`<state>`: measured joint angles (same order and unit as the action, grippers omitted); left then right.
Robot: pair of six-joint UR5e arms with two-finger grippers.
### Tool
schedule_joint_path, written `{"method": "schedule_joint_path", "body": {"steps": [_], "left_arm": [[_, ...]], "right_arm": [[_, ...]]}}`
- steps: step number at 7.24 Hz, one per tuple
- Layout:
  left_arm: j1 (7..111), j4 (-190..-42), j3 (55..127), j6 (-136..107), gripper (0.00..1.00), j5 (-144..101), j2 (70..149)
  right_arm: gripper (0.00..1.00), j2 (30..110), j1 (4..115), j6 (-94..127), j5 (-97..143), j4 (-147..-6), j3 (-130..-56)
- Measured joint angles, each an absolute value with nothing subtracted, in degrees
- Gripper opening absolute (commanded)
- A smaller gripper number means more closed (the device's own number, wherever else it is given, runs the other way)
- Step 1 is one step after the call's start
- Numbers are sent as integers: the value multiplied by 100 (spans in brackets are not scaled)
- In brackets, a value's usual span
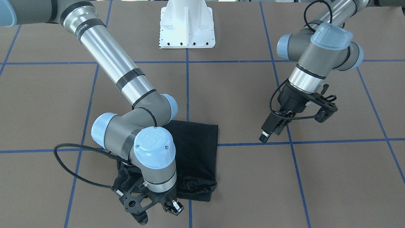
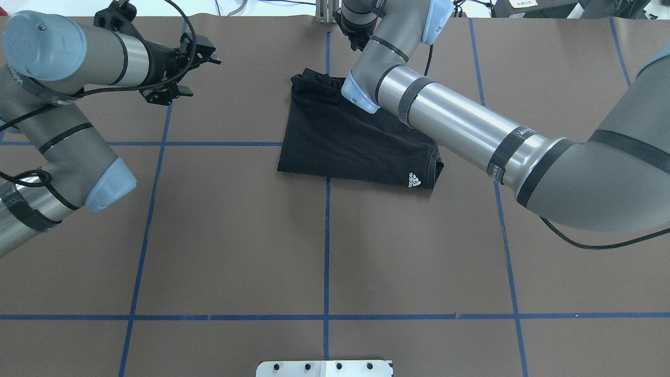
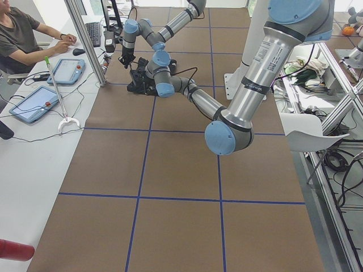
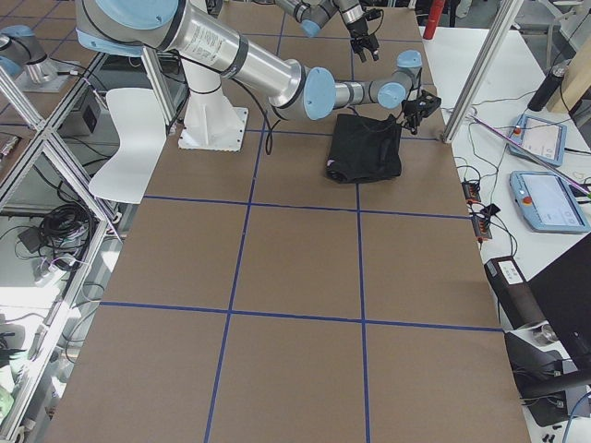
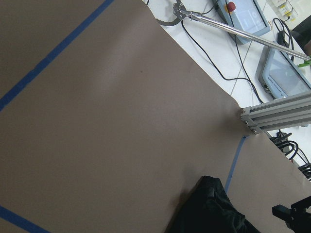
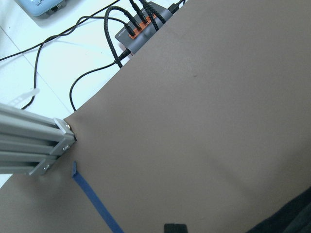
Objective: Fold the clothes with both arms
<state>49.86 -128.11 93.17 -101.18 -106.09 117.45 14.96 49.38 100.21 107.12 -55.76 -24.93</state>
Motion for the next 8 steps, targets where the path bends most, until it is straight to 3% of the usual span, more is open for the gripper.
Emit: {"method": "schedule_joint_path", "body": {"steps": [3,4,7,8], "left_arm": [[4979,-12815,9323,-10110,96,-10619,11718],[4980,-12808,9343,-10080,96,-10633,11716],[4994,-12774,9929,-9110,96,-10753,11189],[5001,-12771,10330,-8521,96,-10916,10764]], "right_arm": [[0,1824,5340,9546,11606,-5771,-2717],[0,2233,5405,9522,11830,-6039,-3390],[0,4707,5528,8221,12149,-7879,-7454],[0,5283,5652,7412,12181,-8553,-8398]]}}
